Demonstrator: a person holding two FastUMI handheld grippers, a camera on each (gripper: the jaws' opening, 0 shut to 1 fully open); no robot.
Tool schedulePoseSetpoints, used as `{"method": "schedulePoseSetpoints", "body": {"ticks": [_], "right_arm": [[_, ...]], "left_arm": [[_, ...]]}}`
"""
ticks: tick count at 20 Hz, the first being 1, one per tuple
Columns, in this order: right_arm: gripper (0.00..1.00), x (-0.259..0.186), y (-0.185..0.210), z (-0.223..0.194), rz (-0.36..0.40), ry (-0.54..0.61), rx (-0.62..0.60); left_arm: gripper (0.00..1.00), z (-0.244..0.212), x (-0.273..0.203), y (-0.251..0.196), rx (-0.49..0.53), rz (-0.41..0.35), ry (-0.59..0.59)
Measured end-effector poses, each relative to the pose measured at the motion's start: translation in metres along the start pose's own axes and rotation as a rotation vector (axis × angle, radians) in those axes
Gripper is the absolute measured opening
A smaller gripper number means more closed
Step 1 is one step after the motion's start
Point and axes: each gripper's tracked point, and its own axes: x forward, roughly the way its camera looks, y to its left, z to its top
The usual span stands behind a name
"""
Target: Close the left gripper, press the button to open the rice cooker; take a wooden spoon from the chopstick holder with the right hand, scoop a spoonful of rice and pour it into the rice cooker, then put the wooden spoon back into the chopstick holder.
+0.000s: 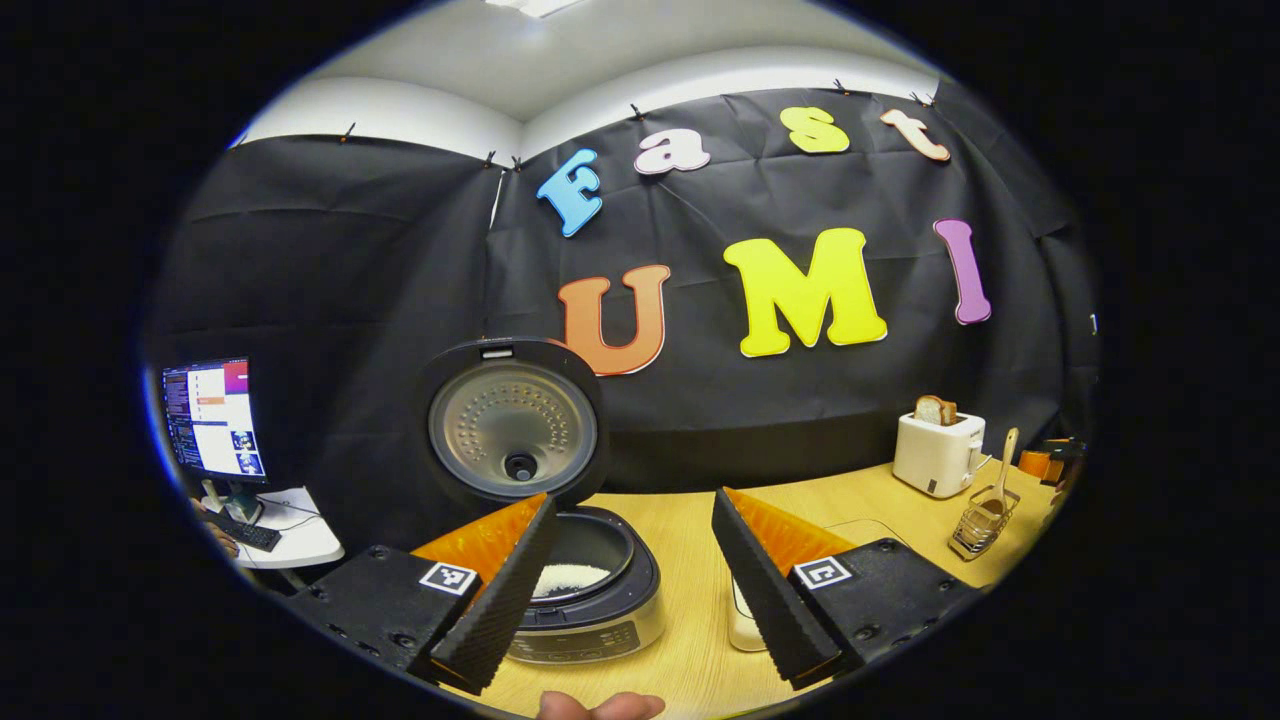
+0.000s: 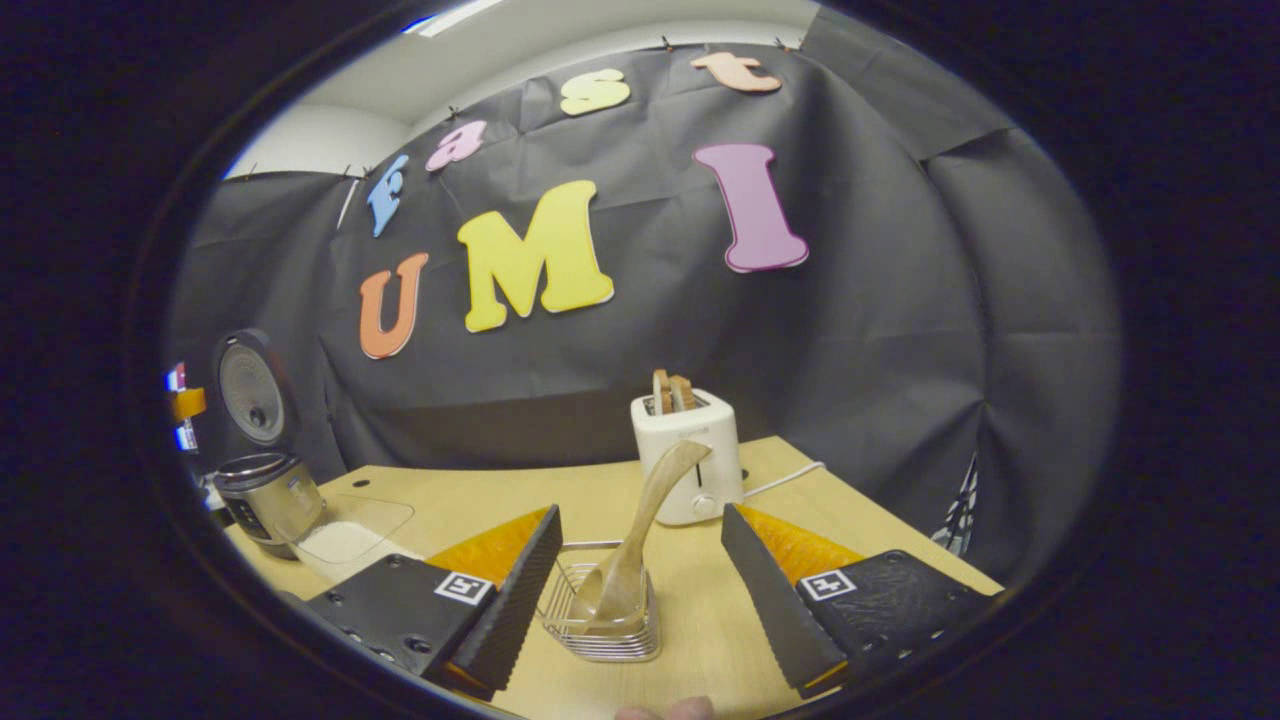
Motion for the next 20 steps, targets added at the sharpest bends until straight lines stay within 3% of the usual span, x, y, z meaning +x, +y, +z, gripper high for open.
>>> {"method": "schedulePoseSetpoints", "body": {"ticks": [1,12,14,16,17,18,20], "right_arm": [[0.95,0.010,-0.001,-0.003,0.011,0.017,0.022],[0.96,0.083,0.005,-0.022,0.062,0.128,0.140],[0.77,0.087,0.009,-0.023,0.067,0.141,0.143],[0.74,0.092,0.010,-0.026,0.072,0.152,0.136],[0.53,0.096,0.009,-0.025,0.063,0.145,0.133],[0.46,0.099,0.010,-0.026,0.065,0.151,0.130],[0.42,0.101,0.010,-0.033,0.066,0.171,0.133]], "left_arm": [[0.99,0.001,-0.002,-0.002,-0.002,-0.001,-0.006],[0.99,-0.001,-0.007,-0.006,0.030,0.011,-0.032],[0.99,-0.001,-0.007,-0.003,0.031,0.016,-0.036],[0.99,0.000,-0.007,0.000,0.031,0.024,-0.039],[0.99,-0.001,-0.007,0.002,0.027,0.030,-0.035],[0.99,-0.002,-0.007,0.004,0.024,0.032,-0.031],[0.99,-0.005,-0.008,0.008,0.017,0.040,-0.022]]}}
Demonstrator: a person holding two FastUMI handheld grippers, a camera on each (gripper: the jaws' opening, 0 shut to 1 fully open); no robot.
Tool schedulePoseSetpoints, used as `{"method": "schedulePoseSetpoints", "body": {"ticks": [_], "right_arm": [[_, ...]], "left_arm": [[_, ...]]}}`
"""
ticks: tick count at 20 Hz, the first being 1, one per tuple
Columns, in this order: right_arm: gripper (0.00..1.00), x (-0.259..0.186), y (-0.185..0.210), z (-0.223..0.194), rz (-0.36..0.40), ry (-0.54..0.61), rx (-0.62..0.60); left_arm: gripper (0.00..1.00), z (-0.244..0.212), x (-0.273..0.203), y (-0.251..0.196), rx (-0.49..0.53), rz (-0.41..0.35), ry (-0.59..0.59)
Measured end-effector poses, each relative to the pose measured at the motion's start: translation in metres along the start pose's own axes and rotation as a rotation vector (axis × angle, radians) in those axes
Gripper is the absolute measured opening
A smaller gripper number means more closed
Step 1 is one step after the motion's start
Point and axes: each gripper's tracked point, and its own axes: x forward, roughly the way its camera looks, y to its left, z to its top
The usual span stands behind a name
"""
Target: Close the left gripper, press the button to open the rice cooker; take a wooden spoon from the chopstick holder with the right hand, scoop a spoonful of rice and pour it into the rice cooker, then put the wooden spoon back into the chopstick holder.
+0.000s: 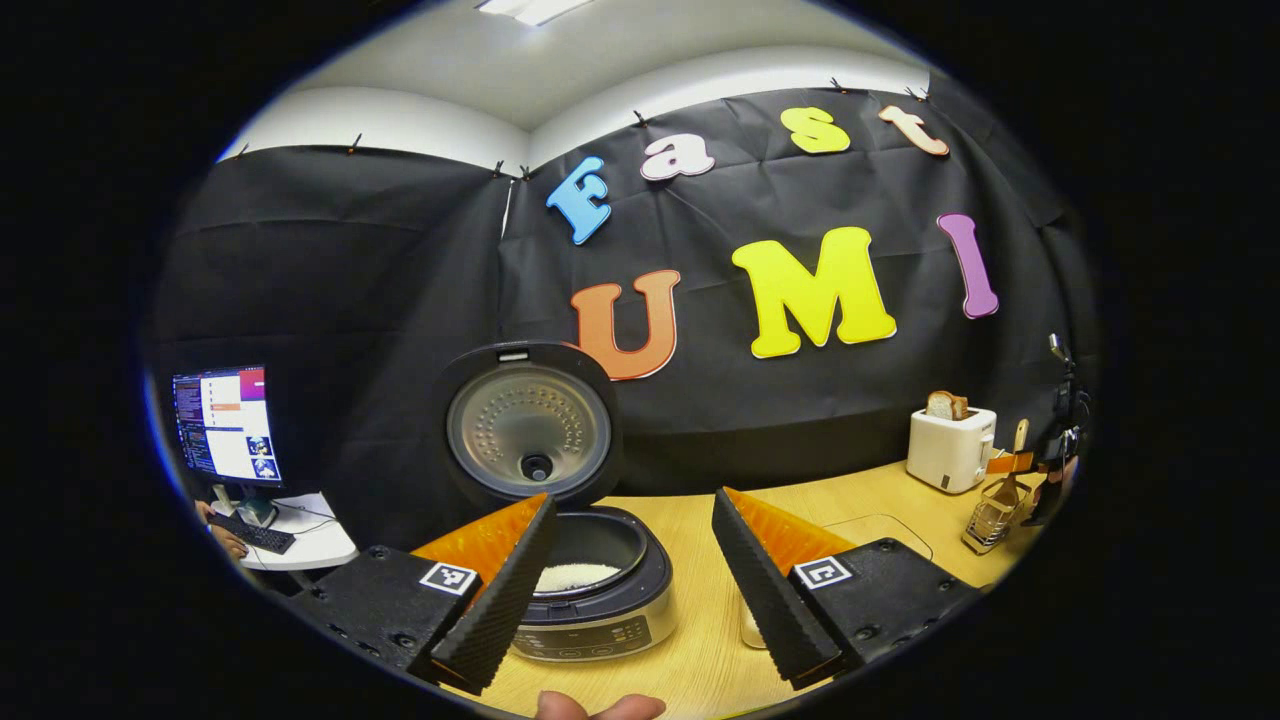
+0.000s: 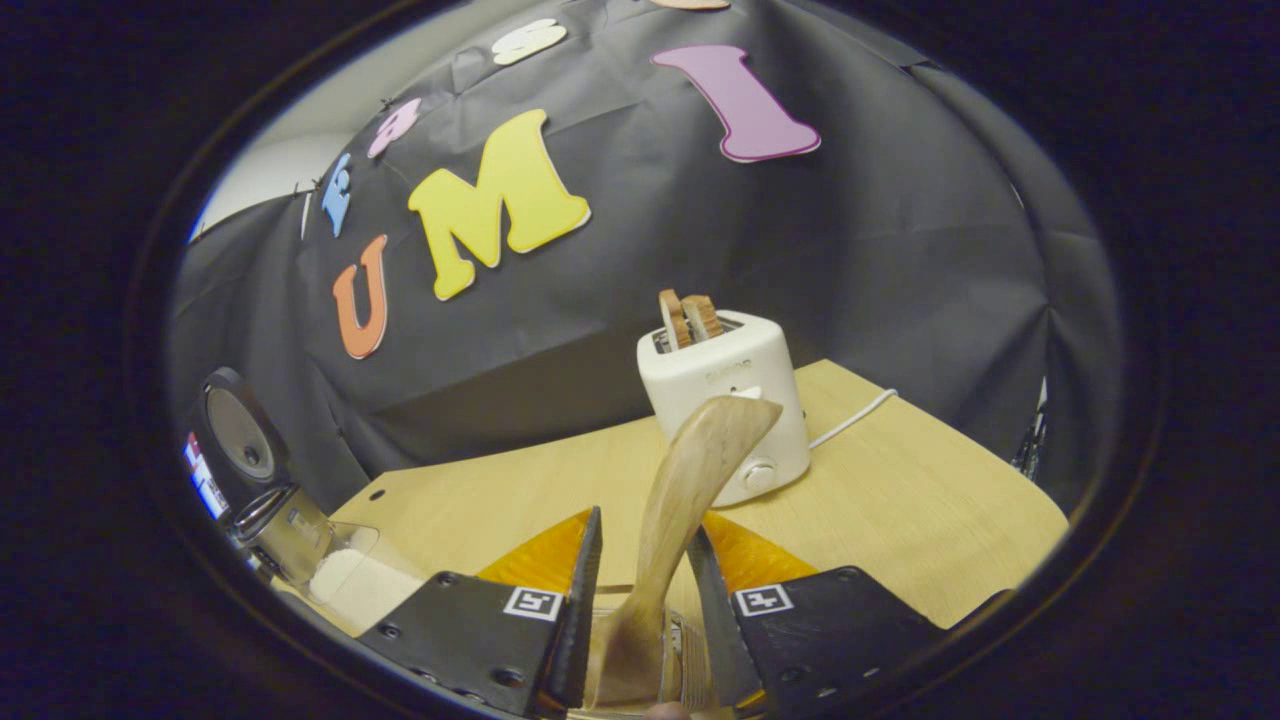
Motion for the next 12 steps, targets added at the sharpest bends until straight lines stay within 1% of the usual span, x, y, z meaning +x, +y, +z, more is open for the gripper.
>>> {"method": "schedulePoseSetpoints", "body": {"ticks": [2,3,5,7,9,10,11,12], "right_arm": [[0.20,-0.002,-0.001,0.001,-0.014,0.004,0.010],[0.18,-0.001,0.002,0.000,0.000,-0.005,0.020],[0.12,-0.008,0.008,0.009,0.002,-0.027,0.021],[0.06,-0.012,0.011,0.012,-0.017,-0.045,-0.012],[0.06,-0.021,0.016,0.025,-0.018,-0.087,-0.023],[0.06,-0.027,0.019,0.032,-0.017,-0.109,-0.030],[0.06,-0.031,0.023,0.038,-0.018,-0.132,-0.045],[0.06,-0.036,0.025,0.044,-0.026,-0.154,-0.068]], "left_arm": [[0.99,-0.001,-0.001,0.003,-0.005,0.005,0.001],[0.99,-0.001,-0.001,0.005,-0.008,0.008,0.001],[0.99,-0.004,0.000,0.004,-0.018,0.002,0.003],[0.99,-0.007,0.001,0.002,-0.036,-0.011,0.006],[0.99,-0.008,0.000,-0.001,-0.061,-0.028,0.000],[0.95,-0.009,0.000,-0.002,-0.071,-0.033,-0.004],[0.99,-0.010,0.000,-0.002,-0.077,-0.036,-0.005],[0.99,-0.012,0.000,0.000,-0.079,-0.034,-0.005]]}}
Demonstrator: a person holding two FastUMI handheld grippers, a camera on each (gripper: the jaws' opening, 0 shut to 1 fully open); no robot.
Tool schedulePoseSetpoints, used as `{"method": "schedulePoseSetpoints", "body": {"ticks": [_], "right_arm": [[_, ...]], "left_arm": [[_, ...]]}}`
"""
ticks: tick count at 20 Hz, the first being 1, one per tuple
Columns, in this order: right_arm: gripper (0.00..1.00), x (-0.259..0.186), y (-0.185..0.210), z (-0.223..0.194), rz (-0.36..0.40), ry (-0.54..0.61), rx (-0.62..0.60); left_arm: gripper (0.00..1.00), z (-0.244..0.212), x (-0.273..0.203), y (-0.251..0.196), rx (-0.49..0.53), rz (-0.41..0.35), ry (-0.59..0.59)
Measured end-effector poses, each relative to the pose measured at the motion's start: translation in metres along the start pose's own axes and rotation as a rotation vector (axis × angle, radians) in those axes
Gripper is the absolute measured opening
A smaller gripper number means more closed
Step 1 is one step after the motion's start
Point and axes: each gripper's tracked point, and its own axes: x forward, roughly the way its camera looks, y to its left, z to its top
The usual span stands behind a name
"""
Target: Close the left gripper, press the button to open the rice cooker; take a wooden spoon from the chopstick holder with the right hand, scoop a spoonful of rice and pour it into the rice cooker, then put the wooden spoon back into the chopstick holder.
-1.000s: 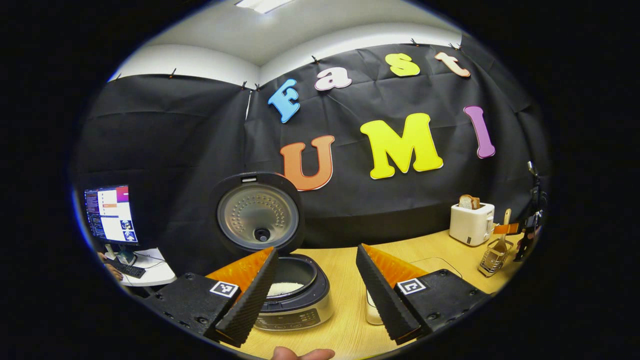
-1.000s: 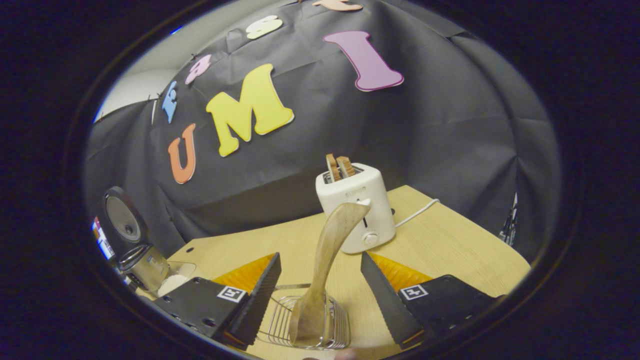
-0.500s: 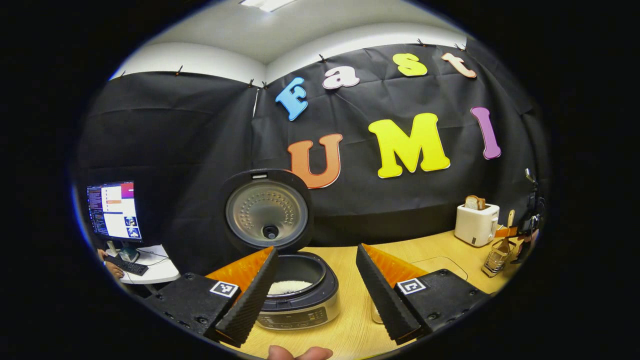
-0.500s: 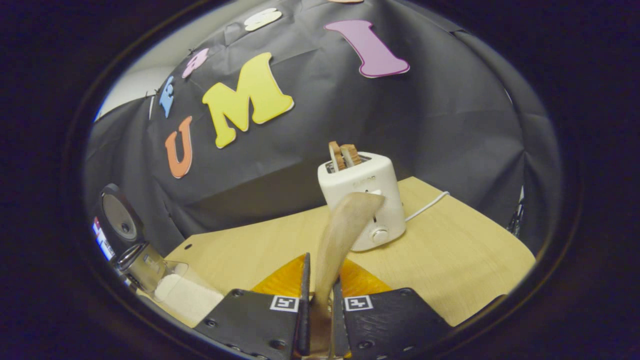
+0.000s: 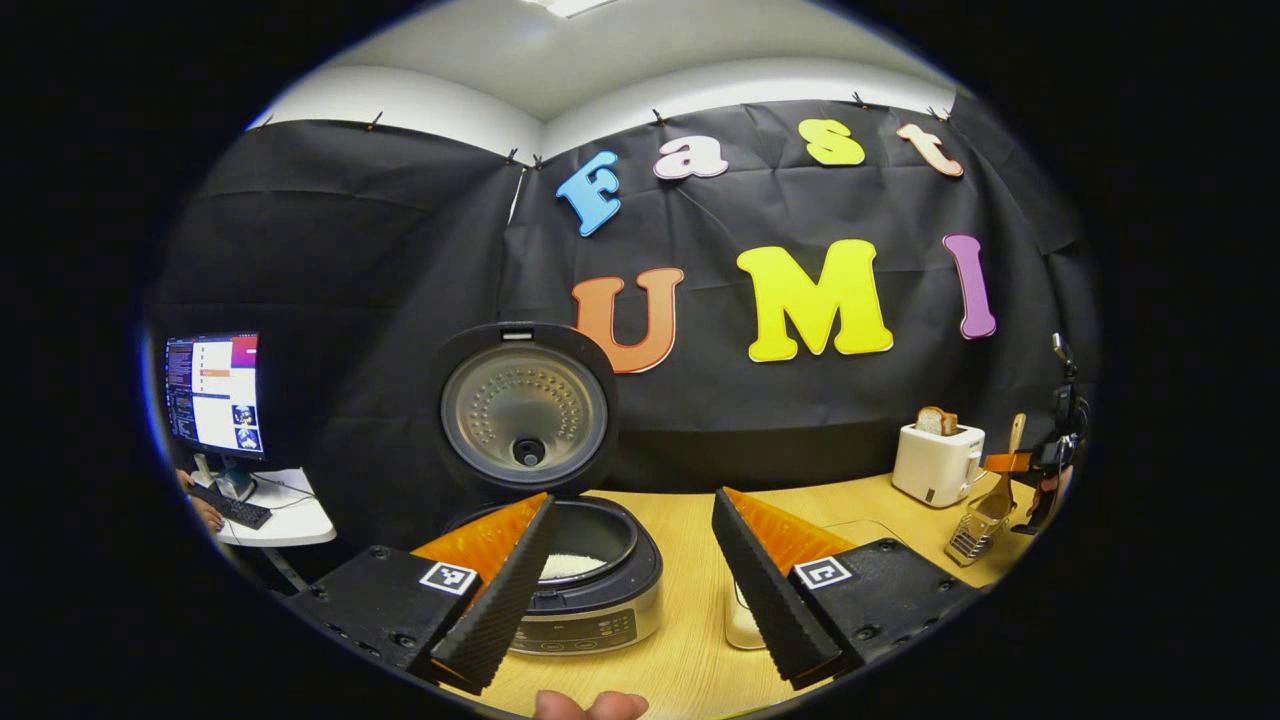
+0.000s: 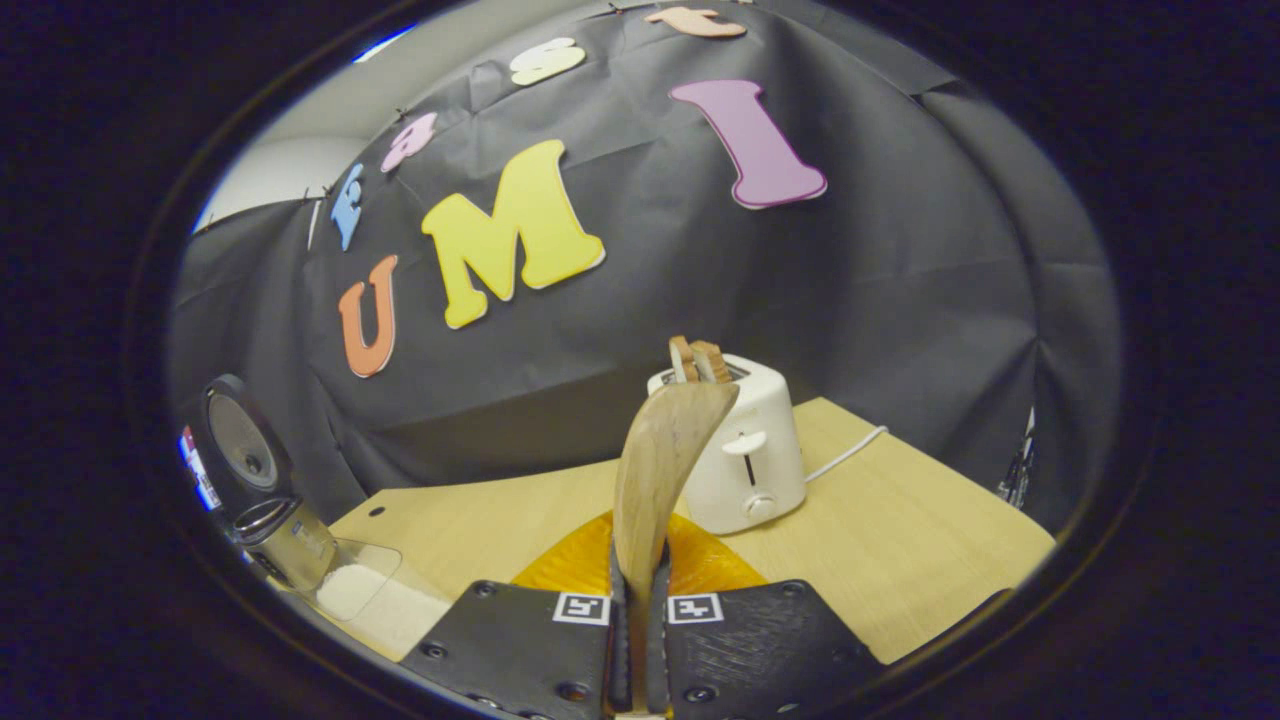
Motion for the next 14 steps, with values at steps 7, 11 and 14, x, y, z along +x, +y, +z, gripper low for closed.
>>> {"method": "schedulePoseSetpoints", "body": {"ticks": [7,11,14], "right_arm": [[0.08,-0.025,0.040,0.044,-0.019,-0.124,-0.119],[0.06,-0.037,0.107,0.059,0.046,-0.154,-0.163],[0.06,-0.036,0.169,0.058,0.108,-0.151,-0.169]], "left_arm": [[0.99,-0.004,-0.003,0.007,-0.023,-0.027,-0.032],[0.99,-0.010,-0.003,0.018,-0.053,-0.059,-0.046],[0.99,-0.018,-0.008,0.032,-0.021,-0.046,-0.048]]}}
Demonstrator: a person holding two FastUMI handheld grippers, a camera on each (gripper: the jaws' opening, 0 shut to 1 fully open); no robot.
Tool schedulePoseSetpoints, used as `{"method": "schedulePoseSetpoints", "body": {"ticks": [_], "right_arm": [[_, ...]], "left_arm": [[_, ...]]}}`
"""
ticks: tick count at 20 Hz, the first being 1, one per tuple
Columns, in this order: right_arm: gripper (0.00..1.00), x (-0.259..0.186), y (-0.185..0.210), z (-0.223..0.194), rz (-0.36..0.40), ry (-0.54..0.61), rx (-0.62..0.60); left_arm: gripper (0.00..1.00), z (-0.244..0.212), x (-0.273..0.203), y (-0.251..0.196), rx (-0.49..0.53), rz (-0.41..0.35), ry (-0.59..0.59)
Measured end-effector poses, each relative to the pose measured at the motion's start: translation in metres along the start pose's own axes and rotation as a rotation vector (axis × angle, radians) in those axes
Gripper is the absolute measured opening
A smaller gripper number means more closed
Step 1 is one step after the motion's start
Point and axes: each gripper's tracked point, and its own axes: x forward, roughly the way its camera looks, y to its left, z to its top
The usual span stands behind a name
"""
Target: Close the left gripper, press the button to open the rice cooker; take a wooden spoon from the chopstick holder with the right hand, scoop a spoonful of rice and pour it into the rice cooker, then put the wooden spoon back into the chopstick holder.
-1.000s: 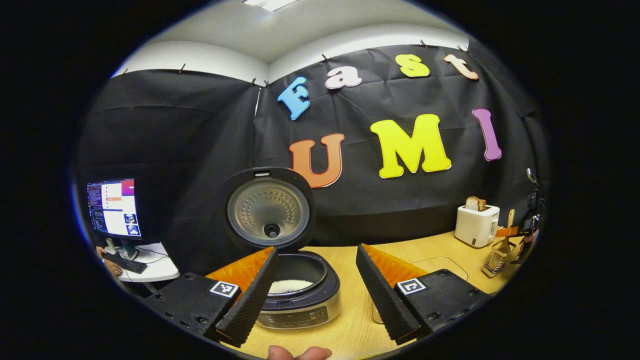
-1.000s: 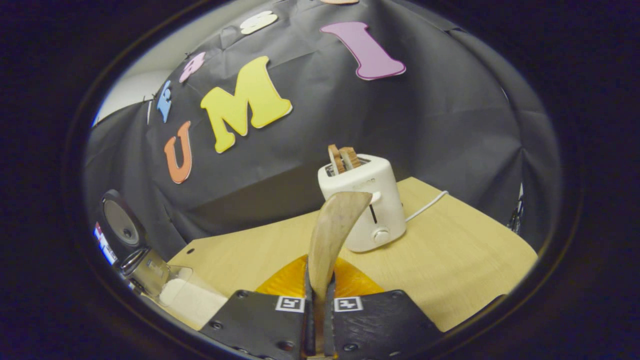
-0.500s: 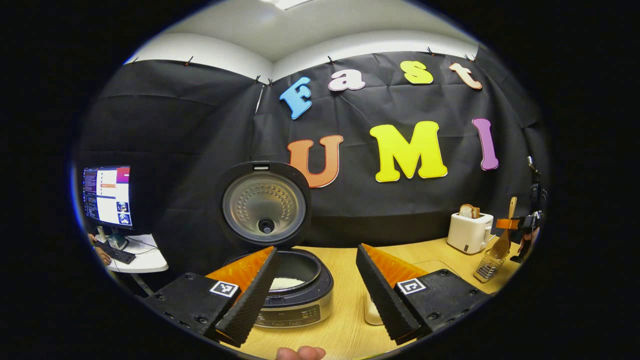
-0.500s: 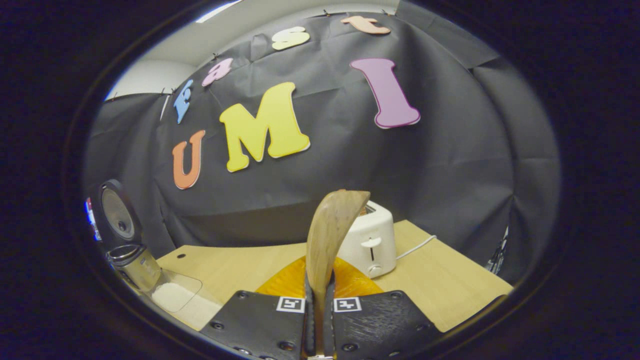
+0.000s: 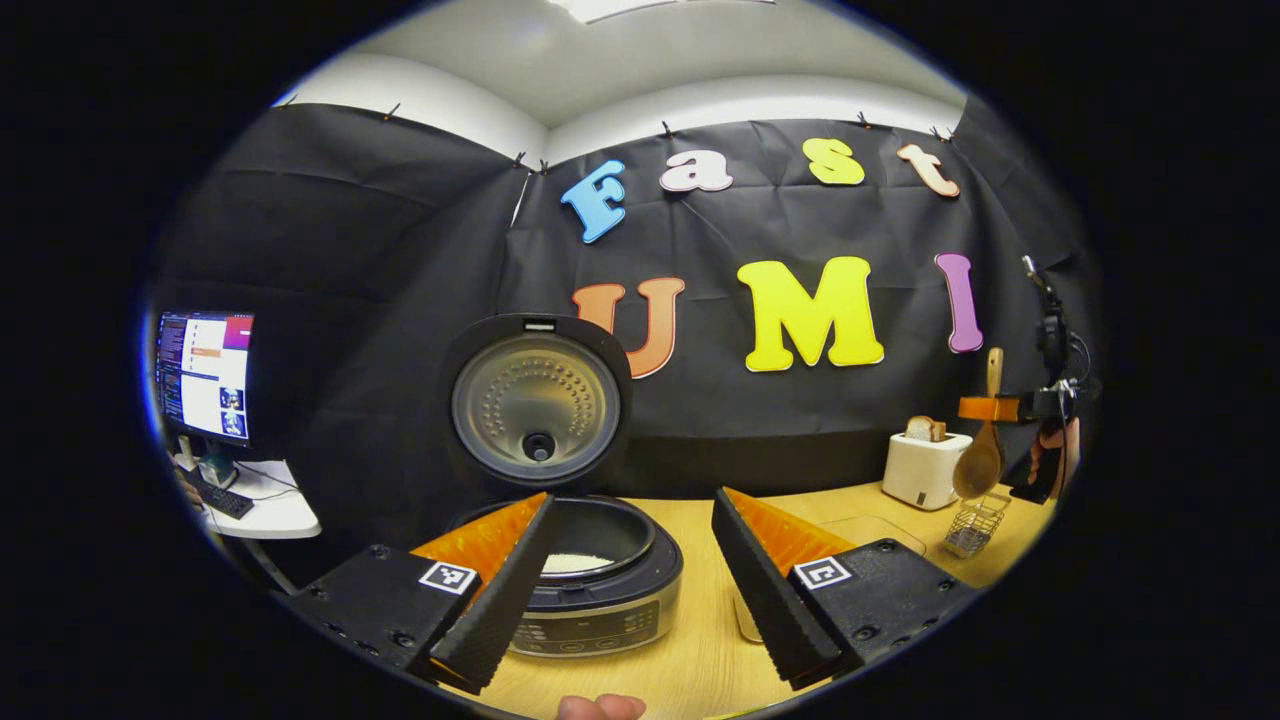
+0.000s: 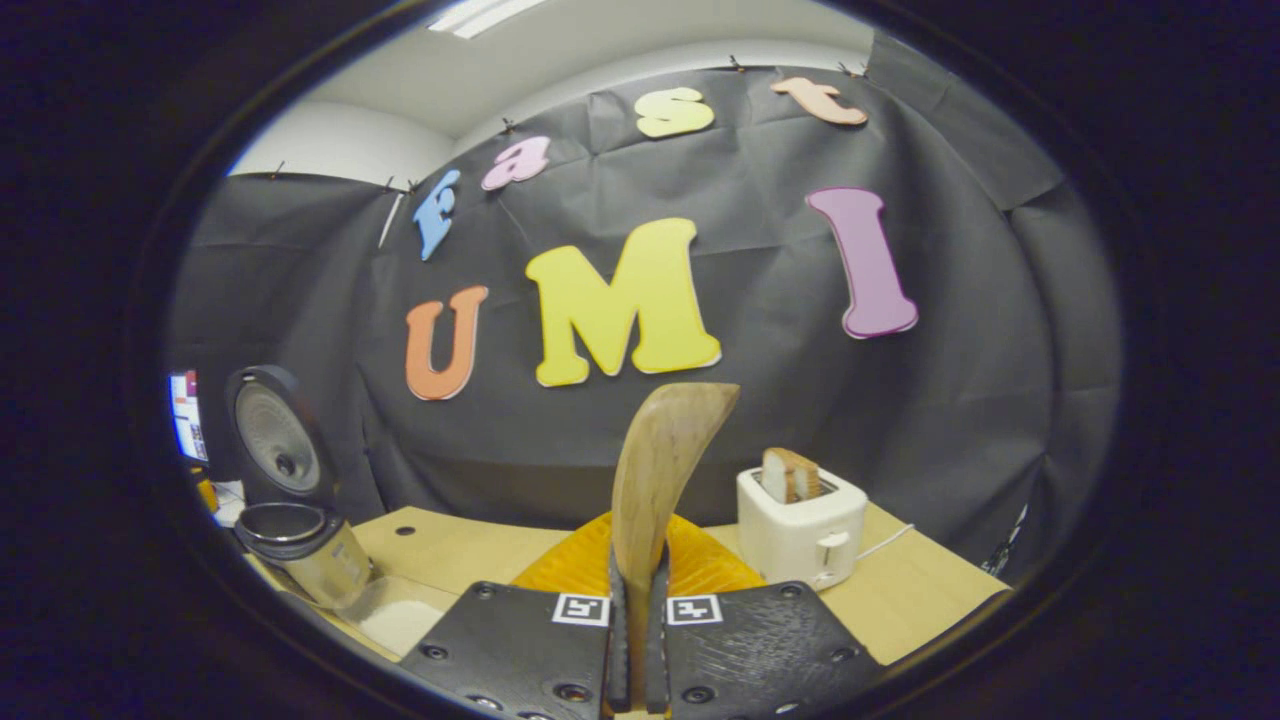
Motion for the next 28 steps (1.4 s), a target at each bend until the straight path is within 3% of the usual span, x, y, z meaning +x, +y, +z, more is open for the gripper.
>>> {"method": "schedulePoseSetpoints", "body": {"ticks": [4,5,9,13,14,16,19,28], "right_arm": [[0.08,0.014,0.078,-0.014,0.080,0.041,-0.028],[0.08,0.017,0.093,-0.019,0.088,0.048,-0.033],[0.06,0.034,0.133,-0.056,0.072,0.097,-0.078],[0.06,0.051,0.143,-0.101,0.017,0.186,-0.118],[0.06,0.052,0.140,-0.107,-0.015,0.219,-0.133],[0.06,0.058,0.143,-0.104,-0.039,0.205,-0.148],[0.04,0.063,0.146,-0.121,-0.068,0.290,-0.199],[0.06,0.073,0.160,-0.166,-0.053,0.568,-0.344]], "left_arm": [[0.99,-0.004,-0.004,0.013,0.040,0.013,-0.009],[0.95,-0.004,-0.006,0.018,0.053,0.018,-0.017],[0.99,-0.019,-0.015,0.039,0.067,0.049,0.002],[0.99,-0.021,-0.015,0.060,0.078,0.085,0.014],[0.95,-0.021,-0.015,0.056,0.072,0.074,0.015],[0.99,-0.016,-0.015,0.055,0.071,0.070,0.006],[0.99,-0.014,-0.018,0.054,0.073,0.062,0.002],[0.99,0.002,-0.029,0.061,0.068,0.059,-0.028]]}}
